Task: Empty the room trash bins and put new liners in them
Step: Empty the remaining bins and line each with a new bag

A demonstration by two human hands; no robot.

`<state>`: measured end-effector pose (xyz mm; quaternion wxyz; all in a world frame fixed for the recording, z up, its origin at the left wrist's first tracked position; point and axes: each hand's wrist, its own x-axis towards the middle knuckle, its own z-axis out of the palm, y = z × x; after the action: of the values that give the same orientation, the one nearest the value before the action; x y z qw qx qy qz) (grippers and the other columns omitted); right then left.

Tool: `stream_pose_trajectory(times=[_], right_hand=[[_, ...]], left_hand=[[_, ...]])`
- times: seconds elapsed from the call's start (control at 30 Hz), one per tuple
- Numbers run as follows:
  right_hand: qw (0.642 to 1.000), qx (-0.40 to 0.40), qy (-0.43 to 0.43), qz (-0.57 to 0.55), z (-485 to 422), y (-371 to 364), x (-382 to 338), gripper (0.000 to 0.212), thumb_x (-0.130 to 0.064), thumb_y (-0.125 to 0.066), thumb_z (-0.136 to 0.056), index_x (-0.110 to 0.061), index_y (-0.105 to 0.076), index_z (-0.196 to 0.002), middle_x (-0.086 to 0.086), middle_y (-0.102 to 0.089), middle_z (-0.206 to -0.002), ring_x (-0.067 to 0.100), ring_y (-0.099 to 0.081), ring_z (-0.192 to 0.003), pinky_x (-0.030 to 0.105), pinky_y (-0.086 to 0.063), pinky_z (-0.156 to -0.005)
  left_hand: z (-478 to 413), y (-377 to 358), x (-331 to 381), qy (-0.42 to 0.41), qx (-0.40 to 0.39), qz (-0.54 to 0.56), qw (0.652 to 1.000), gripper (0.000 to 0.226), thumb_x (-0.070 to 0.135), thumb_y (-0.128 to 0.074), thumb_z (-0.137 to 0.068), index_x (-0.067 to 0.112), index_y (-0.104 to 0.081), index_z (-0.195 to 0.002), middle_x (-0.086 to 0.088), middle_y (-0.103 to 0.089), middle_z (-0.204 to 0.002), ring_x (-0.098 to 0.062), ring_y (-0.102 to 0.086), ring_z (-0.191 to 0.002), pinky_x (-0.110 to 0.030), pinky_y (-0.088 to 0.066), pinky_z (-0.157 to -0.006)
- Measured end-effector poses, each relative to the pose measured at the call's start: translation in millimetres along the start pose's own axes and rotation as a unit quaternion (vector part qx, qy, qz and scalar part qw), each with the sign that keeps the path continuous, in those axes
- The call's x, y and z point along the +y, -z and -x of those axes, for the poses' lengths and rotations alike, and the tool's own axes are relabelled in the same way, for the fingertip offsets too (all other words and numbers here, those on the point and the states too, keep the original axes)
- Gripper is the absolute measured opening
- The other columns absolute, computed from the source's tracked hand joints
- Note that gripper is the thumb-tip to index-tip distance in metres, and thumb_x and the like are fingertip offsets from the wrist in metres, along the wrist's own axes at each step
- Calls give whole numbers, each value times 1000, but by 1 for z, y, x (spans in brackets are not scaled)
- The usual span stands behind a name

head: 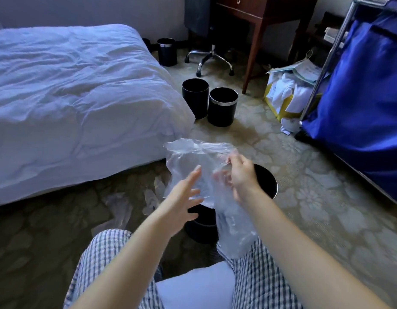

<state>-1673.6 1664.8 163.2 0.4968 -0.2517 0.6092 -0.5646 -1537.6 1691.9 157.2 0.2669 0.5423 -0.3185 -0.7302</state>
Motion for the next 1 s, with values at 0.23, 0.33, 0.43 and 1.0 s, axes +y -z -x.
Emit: stream_pose_trajectory(times=[0.23, 0.33, 0.43, 1.0], right_hand=[[989, -5, -90, -120, -27, -17, 31, 32, -8, -33, -101, -3, -49, -73, 7, -64, -62, 13, -59, -43, 19, -40, -42], [981, 96, -88, -147, -60, 2, 37, 36, -13, -34, -102, -4, -52, -73, 8, -63, -54, 12, -59, -41, 20, -45, -43], [961, 182, -77, -195, -90, 29, 43, 33, -6, -33, -100, -8, -45, -69, 7, -56, -57, 15, -61, -42, 30, -48, -53], [954, 252, -149, -62, -189, 83, 124, 34, 0, -31, -95, -14, -39, -66, 2, -37, -63, 11, -37, -42, 23, -40, -50]], left_hand=[[-65, -18, -5, -68, 180, 25, 981, 29, 12, -50, -92, 11, -69, -70, -8, -66, -71, -23, -57, -69, -30, -43, -63], [-89, 2, 0, -77, 254, 39, 963, 39, 16, -37, -101, 8, -61, -71, -10, -66, -70, -23, -52, -59, -30, -43, -60], [-117, 31, 3, -84, 315, 32, 945, 38, 24, -34, -102, 3, -58, -82, -10, -67, -78, -27, -57, -68, -39, -50, -69], [-219, 50, -29, -63, 348, -181, 918, 39, 29, -29, -101, 3, -55, -114, -14, -61, -116, -35, -52, -115, -48, -39, -103]])
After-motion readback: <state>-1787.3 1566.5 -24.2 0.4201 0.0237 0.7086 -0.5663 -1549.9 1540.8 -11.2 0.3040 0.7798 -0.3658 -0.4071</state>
